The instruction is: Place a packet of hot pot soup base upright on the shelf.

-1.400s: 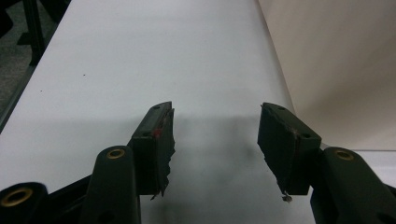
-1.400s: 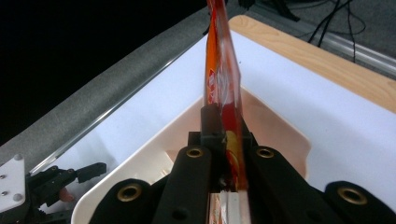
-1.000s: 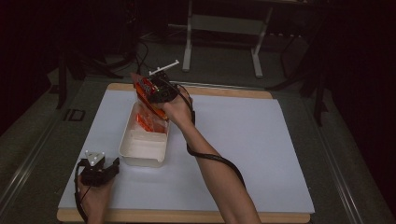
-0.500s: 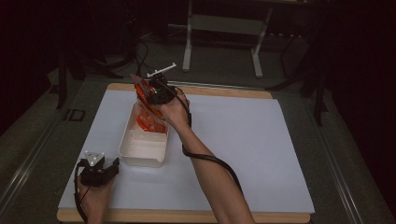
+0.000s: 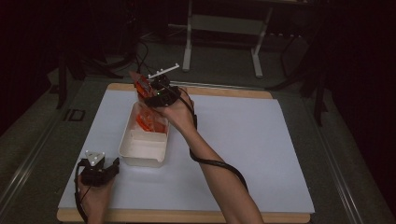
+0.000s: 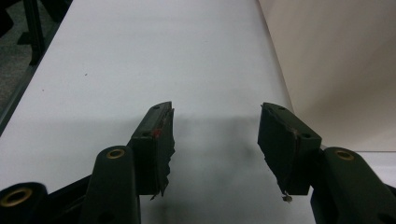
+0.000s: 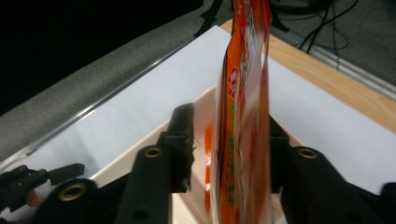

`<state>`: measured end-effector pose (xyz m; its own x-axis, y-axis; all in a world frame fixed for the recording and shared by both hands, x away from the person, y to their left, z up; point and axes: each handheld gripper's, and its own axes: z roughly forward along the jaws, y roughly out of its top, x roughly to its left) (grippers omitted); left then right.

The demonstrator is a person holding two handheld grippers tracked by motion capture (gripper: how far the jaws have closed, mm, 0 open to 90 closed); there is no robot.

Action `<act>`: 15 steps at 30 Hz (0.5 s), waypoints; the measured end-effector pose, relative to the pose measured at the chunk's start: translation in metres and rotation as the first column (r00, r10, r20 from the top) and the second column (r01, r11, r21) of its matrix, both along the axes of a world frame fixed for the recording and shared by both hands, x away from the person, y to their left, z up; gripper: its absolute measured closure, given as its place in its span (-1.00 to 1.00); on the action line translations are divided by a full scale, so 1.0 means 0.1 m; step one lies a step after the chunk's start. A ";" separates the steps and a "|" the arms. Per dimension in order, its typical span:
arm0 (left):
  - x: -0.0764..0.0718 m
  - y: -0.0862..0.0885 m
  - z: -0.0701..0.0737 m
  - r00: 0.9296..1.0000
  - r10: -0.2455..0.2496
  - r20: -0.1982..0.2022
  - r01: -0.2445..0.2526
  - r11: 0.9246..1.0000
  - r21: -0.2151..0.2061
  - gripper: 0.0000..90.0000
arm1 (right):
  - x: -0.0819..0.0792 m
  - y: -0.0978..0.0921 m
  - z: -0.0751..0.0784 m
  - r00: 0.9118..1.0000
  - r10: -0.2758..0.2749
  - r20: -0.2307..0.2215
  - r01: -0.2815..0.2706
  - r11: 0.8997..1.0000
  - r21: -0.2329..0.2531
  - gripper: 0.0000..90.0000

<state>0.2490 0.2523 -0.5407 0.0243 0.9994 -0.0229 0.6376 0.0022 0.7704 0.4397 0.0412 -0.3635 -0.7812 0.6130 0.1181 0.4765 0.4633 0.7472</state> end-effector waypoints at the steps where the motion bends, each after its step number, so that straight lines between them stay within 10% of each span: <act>1: 0.00 0.00 0.00 1.000 -0.001 -0.001 0.001 1.000 0.002 0.02 | -0.03 -0.03 0.02 1.000 0.008 0.008 -0.008 1.000 0.004 0.30; 15: -0.01 0.01 0.00 1.000 0.006 0.002 -0.006 1.000 -0.002 0.02 | -0.32 -0.44 0.08 0.997 0.070 0.028 -0.073 0.991 0.108 -0.24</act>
